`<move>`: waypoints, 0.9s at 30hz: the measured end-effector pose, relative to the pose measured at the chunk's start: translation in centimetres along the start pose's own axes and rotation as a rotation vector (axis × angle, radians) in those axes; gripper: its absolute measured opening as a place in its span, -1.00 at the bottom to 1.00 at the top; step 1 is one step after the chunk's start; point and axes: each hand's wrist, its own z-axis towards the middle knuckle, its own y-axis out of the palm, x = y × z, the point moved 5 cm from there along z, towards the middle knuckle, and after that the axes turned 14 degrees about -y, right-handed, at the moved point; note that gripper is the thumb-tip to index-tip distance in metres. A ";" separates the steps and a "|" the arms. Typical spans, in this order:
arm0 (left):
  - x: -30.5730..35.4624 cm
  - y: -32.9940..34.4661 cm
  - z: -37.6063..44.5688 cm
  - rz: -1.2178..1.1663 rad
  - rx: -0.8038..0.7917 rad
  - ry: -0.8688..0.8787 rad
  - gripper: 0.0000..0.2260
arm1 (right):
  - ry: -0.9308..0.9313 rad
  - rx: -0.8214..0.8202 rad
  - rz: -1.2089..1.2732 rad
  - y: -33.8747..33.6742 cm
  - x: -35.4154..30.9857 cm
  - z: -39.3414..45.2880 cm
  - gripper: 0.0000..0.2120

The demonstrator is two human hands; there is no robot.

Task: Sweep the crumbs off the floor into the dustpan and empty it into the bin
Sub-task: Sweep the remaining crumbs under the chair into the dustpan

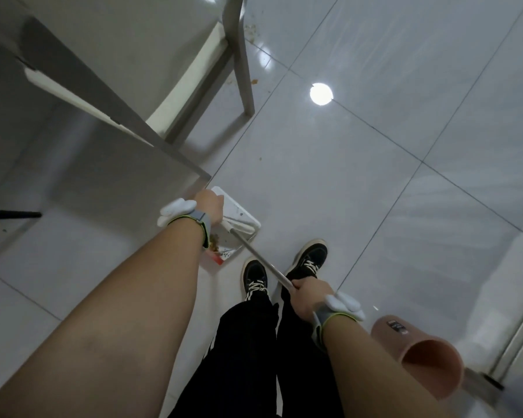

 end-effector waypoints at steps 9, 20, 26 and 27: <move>2.6 -1.6 -1.7 0.006 0.059 0.004 -0.57 | 0.085 0.250 -0.031 -9.6 1.3 1.5 -0.73; 11.7 -4.4 0.7 -0.064 0.117 -0.109 -0.70 | 0.013 0.112 -0.165 -18.9 3.6 8.4 -0.72; 13.3 -5.5 -0.7 -0.103 0.040 -0.149 -0.69 | -0.086 -0.023 -0.232 -17.7 7.3 4.0 -0.74; 13.3 -5.0 -0.7 -0.115 0.040 -0.135 -0.69 | -0.094 -0.020 -0.194 -17.4 7.8 3.6 -0.74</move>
